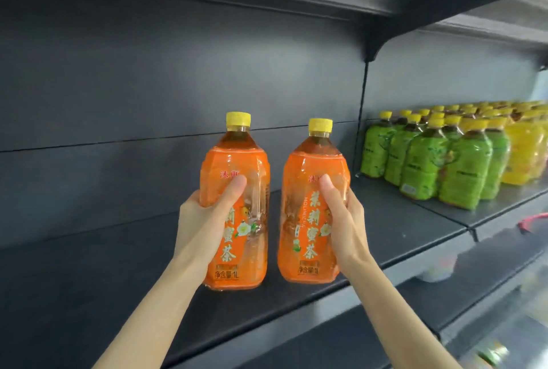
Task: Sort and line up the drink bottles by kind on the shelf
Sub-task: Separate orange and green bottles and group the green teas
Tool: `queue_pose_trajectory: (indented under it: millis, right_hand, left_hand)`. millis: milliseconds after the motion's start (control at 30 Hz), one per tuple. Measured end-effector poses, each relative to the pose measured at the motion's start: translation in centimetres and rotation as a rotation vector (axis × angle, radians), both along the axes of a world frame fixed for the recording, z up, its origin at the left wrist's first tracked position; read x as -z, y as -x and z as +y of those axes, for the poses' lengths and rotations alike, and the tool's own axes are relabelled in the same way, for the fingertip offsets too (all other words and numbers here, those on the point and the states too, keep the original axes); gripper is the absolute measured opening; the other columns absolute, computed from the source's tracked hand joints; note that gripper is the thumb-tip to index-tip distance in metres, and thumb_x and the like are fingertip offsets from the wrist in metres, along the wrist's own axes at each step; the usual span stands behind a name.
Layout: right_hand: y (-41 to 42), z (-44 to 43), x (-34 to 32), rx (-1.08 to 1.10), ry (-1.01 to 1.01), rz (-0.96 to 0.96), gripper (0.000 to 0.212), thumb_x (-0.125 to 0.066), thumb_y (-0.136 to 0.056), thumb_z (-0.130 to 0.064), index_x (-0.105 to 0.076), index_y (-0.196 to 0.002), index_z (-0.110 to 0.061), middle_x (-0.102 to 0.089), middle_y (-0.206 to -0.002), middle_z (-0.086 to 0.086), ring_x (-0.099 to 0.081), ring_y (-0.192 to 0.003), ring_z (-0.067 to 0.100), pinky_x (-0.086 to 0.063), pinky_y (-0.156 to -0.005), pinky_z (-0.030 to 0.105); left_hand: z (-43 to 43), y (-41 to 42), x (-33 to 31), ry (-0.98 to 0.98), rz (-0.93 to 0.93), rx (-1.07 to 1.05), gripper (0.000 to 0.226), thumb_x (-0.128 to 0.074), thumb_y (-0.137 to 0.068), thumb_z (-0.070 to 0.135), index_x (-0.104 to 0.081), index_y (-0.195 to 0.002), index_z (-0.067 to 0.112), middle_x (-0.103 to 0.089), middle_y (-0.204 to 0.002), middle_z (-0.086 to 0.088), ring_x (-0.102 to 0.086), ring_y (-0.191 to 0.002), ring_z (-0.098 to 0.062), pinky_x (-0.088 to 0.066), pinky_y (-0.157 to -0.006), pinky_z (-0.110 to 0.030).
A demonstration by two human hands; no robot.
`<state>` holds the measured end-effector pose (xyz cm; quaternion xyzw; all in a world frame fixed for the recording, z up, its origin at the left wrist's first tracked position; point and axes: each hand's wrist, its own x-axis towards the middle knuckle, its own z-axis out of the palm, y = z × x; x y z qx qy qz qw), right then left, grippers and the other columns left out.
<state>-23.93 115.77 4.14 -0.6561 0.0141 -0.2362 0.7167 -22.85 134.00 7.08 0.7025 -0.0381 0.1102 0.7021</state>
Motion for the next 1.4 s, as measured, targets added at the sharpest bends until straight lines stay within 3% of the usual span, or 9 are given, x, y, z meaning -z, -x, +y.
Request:
queue_pose_trajectory:
  millis: [133,233,400,600,933,1133,1267,1400]
  right_hand:
    - [7.2,-8.7,0.8,0.128,0.019,0.002,0.062,-0.063,-0.061,-0.074,-0.065,-0.101,-0.026,-0.074,-0.096,0.003,-0.072,-0.090,0.023,-0.055,-0.087,0.053]
    - [12.8,-15.6,1.5,0.204,0.053,0.022,0.062,-0.063,-0.063,-0.072,-0.065,-0.101,-0.023,-0.074,-0.094,0.006,-0.072,-0.087,0.025,-0.056,-0.084,0.053]
    - [20.2,-25.6,2.3,0.355,0.074,0.046,0.063,-0.061,-0.055,-0.078,-0.065,-0.096,-0.030,-0.074,-0.090,-0.001,-0.072,-0.082,0.018,-0.057,-0.082,0.048]
    - [24.1,-35.9,1.9,0.499,0.025,0.019,0.066,-0.059,-0.053,-0.075,-0.064,-0.100,-0.027,-0.075,-0.088,-0.002,-0.073,-0.079,0.017,-0.059,-0.077,0.043]
    - [20.9,-54.2,2.2,0.630,0.079,-0.008,0.063,-0.059,-0.056,-0.078,-0.062,-0.100,-0.033,-0.074,-0.092,0.000,-0.072,-0.083,0.022,-0.057,-0.081,0.051]
    - [16.9,-66.5,1.2,0.701,0.132,-0.004,0.075,-0.052,-0.045,-0.095,-0.061,-0.099,-0.044,-0.073,-0.093,-0.007,-0.072,-0.084,0.019,-0.056,-0.084,0.050]
    - [14.8,-74.0,1.0,0.701,0.126,-0.014,0.081,-0.056,-0.046,-0.092,-0.060,-0.105,-0.037,-0.073,-0.095,-0.004,-0.072,-0.085,0.020,-0.057,-0.082,0.050]
    - [11.7,-82.1,1.0,0.652,0.083,-0.050,0.069,-0.062,-0.057,-0.078,-0.062,-0.107,-0.030,-0.073,-0.096,0.002,-0.072,-0.086,0.024,-0.057,-0.081,0.051]
  left_hand:
    - [-8.7,5.2,1.3,0.044,-0.007,0.126,0.046,-0.054,-0.058,0.065,-0.053,-0.093,0.035,-0.064,-0.091,0.012,-0.062,-0.085,-0.010,-0.048,-0.076,-0.034]
    - [-16.0,9.3,2.6,0.091,0.017,0.216,0.048,-0.057,-0.057,0.066,-0.058,-0.091,0.033,-0.069,-0.083,0.011,-0.066,-0.079,-0.010,-0.048,-0.066,-0.029]
    - [-27.0,14.4,3.8,0.113,0.043,0.353,0.053,-0.062,-0.054,0.065,-0.065,-0.090,0.026,-0.073,-0.079,0.006,-0.070,-0.079,-0.015,-0.053,-0.073,-0.036]
    - [-38.3,16.0,3.1,0.098,0.002,0.492,0.057,-0.064,-0.052,0.065,-0.065,-0.090,0.023,-0.073,-0.076,0.006,-0.071,-0.071,-0.010,-0.052,-0.068,-0.033]
    - [-58.2,11.3,3.0,0.096,-0.104,0.592,0.056,-0.068,-0.055,0.070,-0.067,-0.093,0.028,-0.073,-0.081,0.013,-0.068,-0.074,-0.003,-0.049,-0.069,-0.030]
    - [-70.6,7.1,1.9,0.134,-0.116,0.596,0.047,-0.063,-0.057,0.066,-0.064,-0.093,0.036,-0.072,-0.083,0.017,-0.068,-0.081,-0.006,-0.051,-0.071,-0.029]
    - [-78.5,4.9,1.7,0.104,-0.088,0.610,0.049,-0.061,-0.057,0.067,-0.060,-0.094,0.035,-0.070,-0.078,0.018,-0.066,-0.078,-0.005,-0.049,-0.063,-0.028]
    - [-86.5,2.4,2.0,0.079,-0.088,0.571,0.044,-0.061,-0.057,0.064,-0.060,-0.090,0.035,-0.069,-0.081,0.018,-0.064,-0.076,-0.002,-0.045,-0.060,-0.022]
